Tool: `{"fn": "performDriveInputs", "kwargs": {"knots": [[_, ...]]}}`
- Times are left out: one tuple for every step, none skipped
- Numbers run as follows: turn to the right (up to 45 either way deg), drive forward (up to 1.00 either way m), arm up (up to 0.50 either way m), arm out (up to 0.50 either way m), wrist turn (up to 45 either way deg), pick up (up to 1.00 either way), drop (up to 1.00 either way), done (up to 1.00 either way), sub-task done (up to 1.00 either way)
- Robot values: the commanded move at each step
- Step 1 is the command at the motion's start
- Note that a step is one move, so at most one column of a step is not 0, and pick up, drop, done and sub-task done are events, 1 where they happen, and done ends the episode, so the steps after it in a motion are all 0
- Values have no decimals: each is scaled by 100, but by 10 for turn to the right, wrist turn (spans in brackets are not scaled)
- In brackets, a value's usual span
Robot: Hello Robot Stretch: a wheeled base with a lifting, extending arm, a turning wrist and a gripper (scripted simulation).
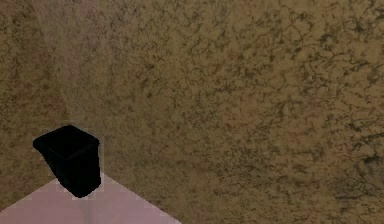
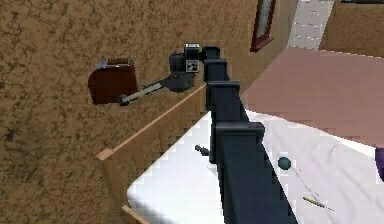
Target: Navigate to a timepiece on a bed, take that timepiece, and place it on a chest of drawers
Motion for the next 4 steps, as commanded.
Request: {"fn": "performDriveInputs", "kwargs": {"knots": [[0,0,0,0,-450,0,0,0,0],[0,0,0,0,-300,0,0,0,0],[0,0,0,-38,0,0,0,0,0],[-450,0,0,0,0,0,0,0,0]]}}
